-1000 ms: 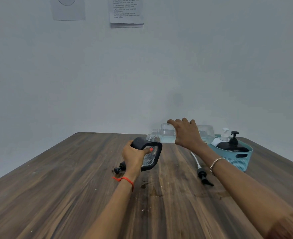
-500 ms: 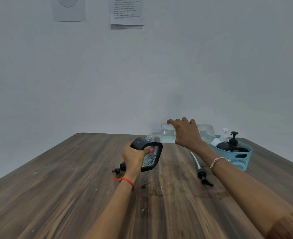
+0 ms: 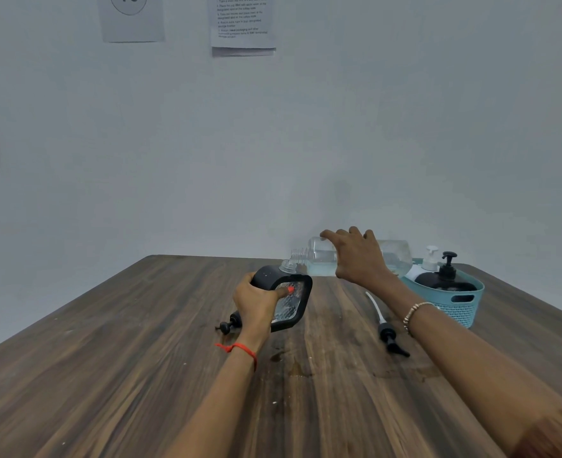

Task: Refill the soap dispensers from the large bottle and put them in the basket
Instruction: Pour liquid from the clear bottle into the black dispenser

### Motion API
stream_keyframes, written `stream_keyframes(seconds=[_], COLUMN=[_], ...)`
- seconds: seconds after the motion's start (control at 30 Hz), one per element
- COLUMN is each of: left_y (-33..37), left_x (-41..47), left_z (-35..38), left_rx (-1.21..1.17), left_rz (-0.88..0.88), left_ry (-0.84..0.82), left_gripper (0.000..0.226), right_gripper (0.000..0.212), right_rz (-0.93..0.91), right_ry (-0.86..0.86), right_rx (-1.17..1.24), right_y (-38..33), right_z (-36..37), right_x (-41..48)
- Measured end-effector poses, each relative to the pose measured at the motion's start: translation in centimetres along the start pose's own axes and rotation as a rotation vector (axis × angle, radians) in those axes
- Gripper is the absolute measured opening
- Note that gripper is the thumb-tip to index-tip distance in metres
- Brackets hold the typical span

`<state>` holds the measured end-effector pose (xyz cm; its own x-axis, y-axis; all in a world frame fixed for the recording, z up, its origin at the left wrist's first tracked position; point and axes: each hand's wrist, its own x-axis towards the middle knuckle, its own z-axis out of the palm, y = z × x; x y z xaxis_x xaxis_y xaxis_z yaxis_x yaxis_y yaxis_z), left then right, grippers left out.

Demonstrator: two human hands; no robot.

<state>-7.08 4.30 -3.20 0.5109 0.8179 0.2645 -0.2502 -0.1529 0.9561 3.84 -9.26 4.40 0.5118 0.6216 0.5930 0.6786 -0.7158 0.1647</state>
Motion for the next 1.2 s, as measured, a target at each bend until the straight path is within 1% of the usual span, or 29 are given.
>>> stream_keyframes(seconds=[0.23, 0.33, 0.43, 0.6, 0.73, 0.87, 1.2], left_y=[-0.4, -0.7, -0.7, -0.5, -0.3, -0.4, -0.6], left_x=[0.2, 0.4, 0.6, 1.0, 1.1, 1.1, 1.3], left_z=[-0.1, -0.4, -0.7, -1.3, -1.4, -1.3, -0.9], left_rx=[-0.024, -0.045, -0.094, -0.203, -0.229, -0.214, -0.085], left_rz=[-0.011, -0.018, -0.042, -0.116, -0.119, -0.118, -0.044], left_ry=[-0.009, -0.021, -0.045, -0.089, -0.107, -0.115, -0.064], left_gripper=[0.051, 0.05, 0.048, 0.049, 0.044, 0.044, 0.047], right_gripper=[0.066, 0.069, 0.075, 0.073, 0.072, 0.072, 0.074], right_rz=[0.015, 0.043, 0.088, 0.187, 0.226, 0.219, 0.175], right_ry=[-0.022, -0.052, -0.083, -0.062, -0.049, -0.059, -0.078], right_rx=[0.026, 0.084, 0.217, 0.509, 0.611, 0.604, 0.414], right_y=[0.1, 0.2, 0.4, 0.6, 0.8, 0.9, 0.9], right_z=[0.2, 0.2, 0.3, 0.7, 1.2, 1.4, 0.9], right_x=[-0.1, -0.2, -0.2, -0.4, -0.9, -0.9, -0.3])
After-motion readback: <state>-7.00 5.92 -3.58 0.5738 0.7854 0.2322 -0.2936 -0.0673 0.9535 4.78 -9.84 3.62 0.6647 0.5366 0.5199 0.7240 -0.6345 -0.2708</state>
